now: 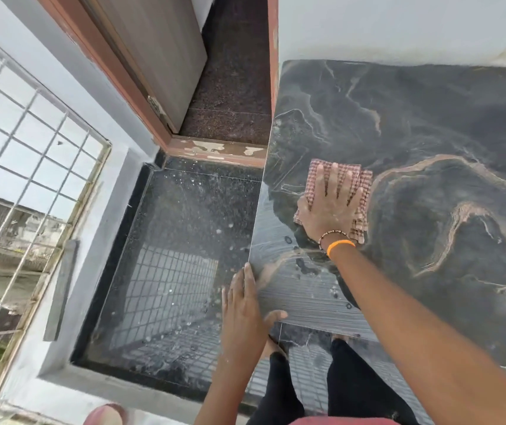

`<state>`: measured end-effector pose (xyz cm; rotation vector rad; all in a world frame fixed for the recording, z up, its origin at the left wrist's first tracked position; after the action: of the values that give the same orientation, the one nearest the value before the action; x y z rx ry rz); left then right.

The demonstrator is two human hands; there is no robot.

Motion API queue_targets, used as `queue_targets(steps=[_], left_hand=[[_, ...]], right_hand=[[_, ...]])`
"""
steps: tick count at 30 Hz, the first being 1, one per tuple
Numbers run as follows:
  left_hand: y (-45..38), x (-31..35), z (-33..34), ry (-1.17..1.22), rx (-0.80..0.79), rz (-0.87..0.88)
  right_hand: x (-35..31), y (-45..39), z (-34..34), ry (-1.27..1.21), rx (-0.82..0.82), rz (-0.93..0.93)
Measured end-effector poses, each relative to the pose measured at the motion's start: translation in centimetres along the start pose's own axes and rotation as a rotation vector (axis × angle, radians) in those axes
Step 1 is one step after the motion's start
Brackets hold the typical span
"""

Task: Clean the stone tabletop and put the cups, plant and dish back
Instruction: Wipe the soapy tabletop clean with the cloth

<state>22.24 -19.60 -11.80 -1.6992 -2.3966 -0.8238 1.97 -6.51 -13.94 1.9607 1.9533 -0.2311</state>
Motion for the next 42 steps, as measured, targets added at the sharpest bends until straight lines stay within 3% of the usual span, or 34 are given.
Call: queue_targets(steps=[8, 16, 21, 24, 32, 36, 39, 42], left_hand=[[-0.3, -2.0, 0.0, 0.067, -0.016, 0.023], [-0.6, -3.5, -0.5, 0.206, -0.105, 0.079], [-0.6, -5.0, -0.7, 0.314, -0.179, 0.058], [-0.6, -5.4, -1.0, 0.318, -0.183, 0.047], [-0.1, -5.4, -0.7, 0.348, -0.167, -0.004], [-0.6, -5.4, -0.9, 0.372, -0.175, -0.032], [-0.7, -5.9, -0.9, 0.52, -0.222, -0.113], [-0.5, -6.6, -0.9, 0.658, -0.232, -0.23]], right_hand=[[-6.9, -8.9, 0.9, 0.125, -0.112, -0.257], [-8.8, 5.6, 3.4, 0.218, -0.255, -0.561], [-6.8, 12.5, 3.1, 0.29, -0.278, -0.73], [-4.0, 11.8, 1.8, 0.296, -0.255, -0.667], [7.4, 9.5, -2.8, 0.169, -0.096, -0.08], [6.9, 12.5, -1.7, 0.106, -0.04, 0.095], [3.2, 13.8, 0.2, 0.101, -0.06, 0.061], [-1.7, 14.9, 2.2, 0.116, -0.114, -0.12]])
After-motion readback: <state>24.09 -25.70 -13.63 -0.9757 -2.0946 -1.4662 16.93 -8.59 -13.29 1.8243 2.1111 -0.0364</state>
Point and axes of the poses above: each hand's wrist, its own y-axis away from the middle knuckle, its own z-axis out of the palm, x = y × z, the point moved 5 cm from there along -y, towards the middle knuckle, and after that the axes turned 8 degrees about -y, right-handed, at the moved point
